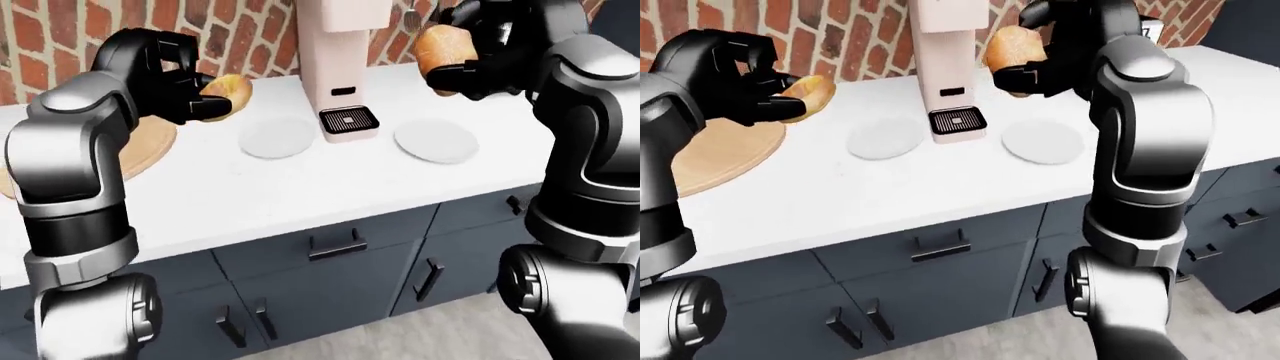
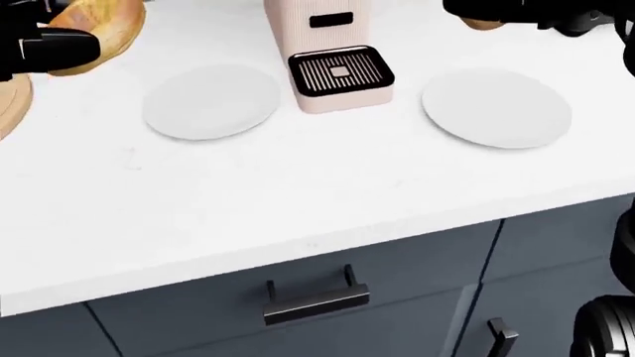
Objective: Place all breads on the cutting board.
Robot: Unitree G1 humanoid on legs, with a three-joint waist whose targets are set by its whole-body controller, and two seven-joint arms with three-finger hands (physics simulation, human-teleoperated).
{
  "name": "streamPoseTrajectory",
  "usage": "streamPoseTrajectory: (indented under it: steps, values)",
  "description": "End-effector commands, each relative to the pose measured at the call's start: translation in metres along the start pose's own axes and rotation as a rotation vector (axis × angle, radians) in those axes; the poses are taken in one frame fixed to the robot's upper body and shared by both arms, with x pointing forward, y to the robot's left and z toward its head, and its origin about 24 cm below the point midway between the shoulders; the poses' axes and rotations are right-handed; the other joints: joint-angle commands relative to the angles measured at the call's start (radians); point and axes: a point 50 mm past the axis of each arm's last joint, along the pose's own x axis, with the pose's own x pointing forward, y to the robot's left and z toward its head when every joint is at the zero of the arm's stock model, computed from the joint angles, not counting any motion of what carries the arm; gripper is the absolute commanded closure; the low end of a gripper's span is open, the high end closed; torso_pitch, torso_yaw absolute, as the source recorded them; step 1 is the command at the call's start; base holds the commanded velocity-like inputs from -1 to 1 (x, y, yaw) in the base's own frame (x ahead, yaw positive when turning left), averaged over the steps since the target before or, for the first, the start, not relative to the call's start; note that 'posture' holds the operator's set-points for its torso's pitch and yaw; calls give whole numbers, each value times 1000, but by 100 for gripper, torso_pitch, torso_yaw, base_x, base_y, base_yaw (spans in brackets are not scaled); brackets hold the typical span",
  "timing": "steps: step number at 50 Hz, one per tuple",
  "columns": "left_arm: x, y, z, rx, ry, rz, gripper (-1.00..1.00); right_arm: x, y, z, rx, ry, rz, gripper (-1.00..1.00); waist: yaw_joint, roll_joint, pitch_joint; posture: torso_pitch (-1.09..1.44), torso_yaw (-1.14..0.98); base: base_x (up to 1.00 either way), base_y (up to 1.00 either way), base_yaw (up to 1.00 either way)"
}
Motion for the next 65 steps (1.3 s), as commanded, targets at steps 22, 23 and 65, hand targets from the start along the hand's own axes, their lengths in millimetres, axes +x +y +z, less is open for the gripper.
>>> streamPoseTrajectory:
  steps: [22,23,65]
  values:
    - [-10,11,18,12,-93,55,100,-10,5,24,-1,-111,12,100,-19,-32,-28,0,0,23,32,0]
    - [-10,11,19,12,-93,54,100,-11,5,24,-6,-113,12,100,-21,-33,-29,0,0,0,100,0]
    - [-7,8,20,11,-94,42,100,-14,6,26,-1,-123,12,100,-21,7,-9,0,0,0,62,0]
